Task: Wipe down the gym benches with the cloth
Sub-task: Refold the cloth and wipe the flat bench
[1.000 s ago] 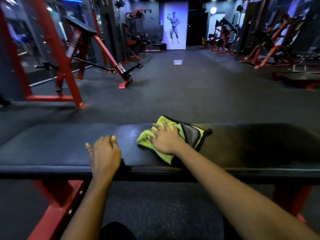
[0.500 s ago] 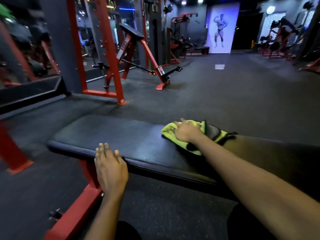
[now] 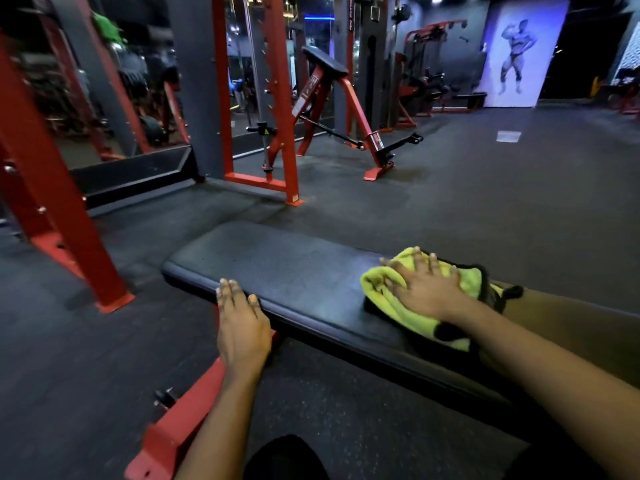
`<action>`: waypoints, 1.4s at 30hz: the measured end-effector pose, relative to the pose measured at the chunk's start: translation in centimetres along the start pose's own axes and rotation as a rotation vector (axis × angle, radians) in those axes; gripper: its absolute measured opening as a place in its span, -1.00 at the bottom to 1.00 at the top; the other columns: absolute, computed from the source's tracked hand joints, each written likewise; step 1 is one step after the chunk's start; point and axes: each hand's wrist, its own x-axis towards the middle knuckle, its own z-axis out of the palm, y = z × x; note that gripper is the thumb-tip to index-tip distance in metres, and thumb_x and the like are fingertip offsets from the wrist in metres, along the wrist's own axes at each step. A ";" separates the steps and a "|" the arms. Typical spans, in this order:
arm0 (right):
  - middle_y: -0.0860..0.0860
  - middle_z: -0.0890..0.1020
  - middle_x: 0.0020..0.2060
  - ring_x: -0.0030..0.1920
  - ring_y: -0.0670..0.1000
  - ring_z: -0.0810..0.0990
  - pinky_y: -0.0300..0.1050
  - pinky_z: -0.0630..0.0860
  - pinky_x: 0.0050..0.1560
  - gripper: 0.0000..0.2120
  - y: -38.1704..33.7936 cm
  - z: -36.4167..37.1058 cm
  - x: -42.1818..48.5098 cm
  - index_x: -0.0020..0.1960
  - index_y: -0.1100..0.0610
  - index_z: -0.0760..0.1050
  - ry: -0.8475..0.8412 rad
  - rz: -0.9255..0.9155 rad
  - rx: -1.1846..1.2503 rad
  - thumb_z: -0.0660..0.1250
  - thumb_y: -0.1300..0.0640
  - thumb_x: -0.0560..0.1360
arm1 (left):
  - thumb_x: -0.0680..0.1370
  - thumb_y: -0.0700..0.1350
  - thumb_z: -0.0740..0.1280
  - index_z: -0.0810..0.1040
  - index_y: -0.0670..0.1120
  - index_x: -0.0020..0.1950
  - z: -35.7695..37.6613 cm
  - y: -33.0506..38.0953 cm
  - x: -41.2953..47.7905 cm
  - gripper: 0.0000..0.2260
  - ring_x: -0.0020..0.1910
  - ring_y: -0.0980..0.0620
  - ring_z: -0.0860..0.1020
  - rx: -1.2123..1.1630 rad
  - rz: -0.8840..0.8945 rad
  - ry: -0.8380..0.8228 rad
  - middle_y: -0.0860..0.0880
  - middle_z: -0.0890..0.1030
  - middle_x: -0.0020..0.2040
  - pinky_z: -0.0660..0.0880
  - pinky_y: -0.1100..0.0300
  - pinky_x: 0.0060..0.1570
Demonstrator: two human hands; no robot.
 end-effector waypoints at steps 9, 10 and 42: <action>0.16 0.07 0.59 0.57 0.18 0.06 0.25 0.02 0.50 -0.50 -12.0 0.5 2.6 0.56 -0.16 0.14 -0.015 -0.411 -0.001 -0.08 -0.23 0.65 | 0.69 -0.06 0.04 0.12 -0.15 0.59 -0.5 -1.7 0.4 -0.53 0.58 0.06 0.01 0.016 0.060 -0.035 -0.03 0.07 0.61 0.12 0.05 0.50; 0.12 0.05 0.60 0.58 0.13 0.05 0.21 0.01 0.53 -0.46 -11.5 0.8 0.5 0.55 -0.17 0.15 -0.002 -0.484 0.010 -0.10 -0.29 0.62 | 0.69 -0.08 0.06 0.15 -0.15 0.58 -0.3 -1.8 0.3 -0.54 0.58 0.06 0.04 0.001 0.063 -0.002 -0.03 0.11 0.60 0.09 0.08 0.51; 0.01 -0.04 0.61 0.59 0.05 -0.01 0.18 -0.06 0.55 -0.20 -15.8 2.5 0.9 0.56 -0.17 0.08 0.077 -0.350 0.012 -0.21 -0.52 0.43 | 0.69 -0.06 0.02 -0.10 -0.24 0.59 1.8 -2.9 9.4 -0.46 0.58 -0.16 -0.16 -0.483 -0.313 0.210 -0.17 -0.20 0.60 -0.13 0.02 0.54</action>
